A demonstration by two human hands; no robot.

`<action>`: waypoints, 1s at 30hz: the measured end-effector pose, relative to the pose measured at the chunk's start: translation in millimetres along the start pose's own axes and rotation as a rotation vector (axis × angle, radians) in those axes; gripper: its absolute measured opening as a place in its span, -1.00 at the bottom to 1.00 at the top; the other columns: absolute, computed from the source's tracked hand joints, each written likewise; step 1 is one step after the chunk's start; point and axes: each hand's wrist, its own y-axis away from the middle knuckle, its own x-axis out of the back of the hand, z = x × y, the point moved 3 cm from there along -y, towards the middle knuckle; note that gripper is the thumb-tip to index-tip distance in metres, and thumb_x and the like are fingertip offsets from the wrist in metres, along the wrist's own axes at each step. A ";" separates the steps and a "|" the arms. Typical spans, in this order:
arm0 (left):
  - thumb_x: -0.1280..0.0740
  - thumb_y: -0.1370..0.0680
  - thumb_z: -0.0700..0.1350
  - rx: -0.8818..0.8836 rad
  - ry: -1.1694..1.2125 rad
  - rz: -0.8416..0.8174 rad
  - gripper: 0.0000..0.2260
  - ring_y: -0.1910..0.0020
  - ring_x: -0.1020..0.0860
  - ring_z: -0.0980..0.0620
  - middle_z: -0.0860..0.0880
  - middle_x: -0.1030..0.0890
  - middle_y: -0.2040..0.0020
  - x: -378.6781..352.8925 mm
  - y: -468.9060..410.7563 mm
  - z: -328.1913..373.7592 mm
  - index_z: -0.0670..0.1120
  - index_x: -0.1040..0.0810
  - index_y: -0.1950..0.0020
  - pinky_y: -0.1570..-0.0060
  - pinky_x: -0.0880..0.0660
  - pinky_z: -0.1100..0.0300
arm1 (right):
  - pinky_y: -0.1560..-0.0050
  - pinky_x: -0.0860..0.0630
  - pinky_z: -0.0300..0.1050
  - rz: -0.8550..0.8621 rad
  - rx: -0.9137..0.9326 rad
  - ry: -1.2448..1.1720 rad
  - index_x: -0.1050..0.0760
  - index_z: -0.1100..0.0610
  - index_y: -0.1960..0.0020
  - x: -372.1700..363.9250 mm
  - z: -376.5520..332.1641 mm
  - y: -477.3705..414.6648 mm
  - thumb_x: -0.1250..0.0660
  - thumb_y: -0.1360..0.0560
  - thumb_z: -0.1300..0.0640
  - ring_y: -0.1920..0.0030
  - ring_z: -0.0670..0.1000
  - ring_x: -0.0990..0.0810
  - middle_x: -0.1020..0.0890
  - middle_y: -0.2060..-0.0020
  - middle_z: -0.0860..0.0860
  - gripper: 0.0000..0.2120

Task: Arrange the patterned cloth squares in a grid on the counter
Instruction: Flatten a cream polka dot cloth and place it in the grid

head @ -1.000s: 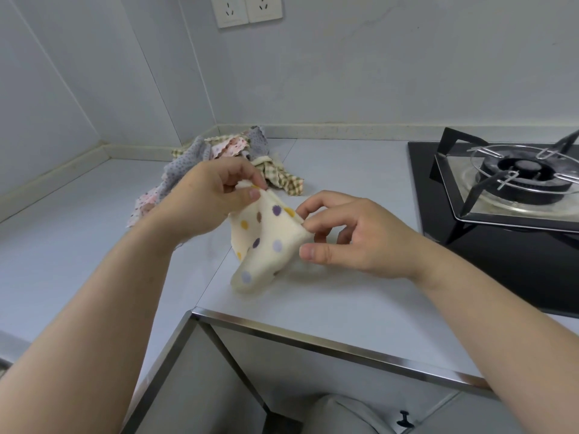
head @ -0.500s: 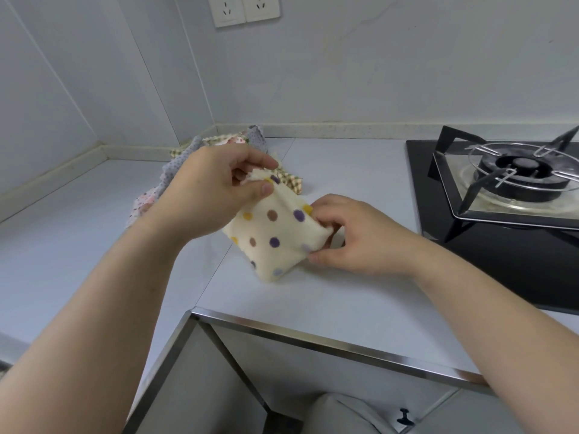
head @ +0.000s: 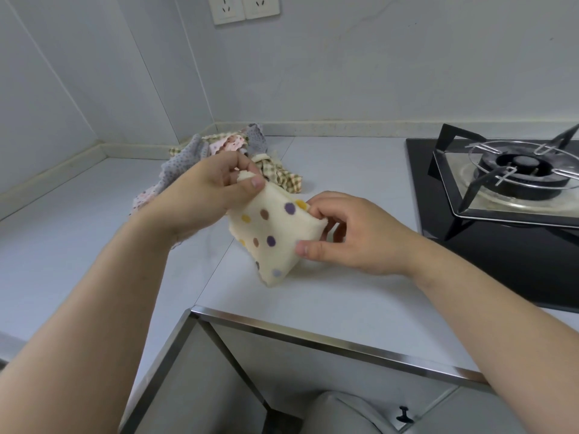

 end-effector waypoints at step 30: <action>-0.44 -0.55 0.06 -0.259 -0.479 0.336 -0.94 0.23 -0.48 0.25 0.13 -0.57 0.21 -9.0 4.1 12.7 0.12 -0.61 0.04 0.27 -0.36 0.38 | 0.18 -0.45 -0.01 -0.066 -0.130 -0.213 -0.57 0.15 0.12 -6.0 9.4 0.3 -0.53 -0.47 -0.08 0.27 0.01 -0.53 -0.64 0.27 0.00 -0.70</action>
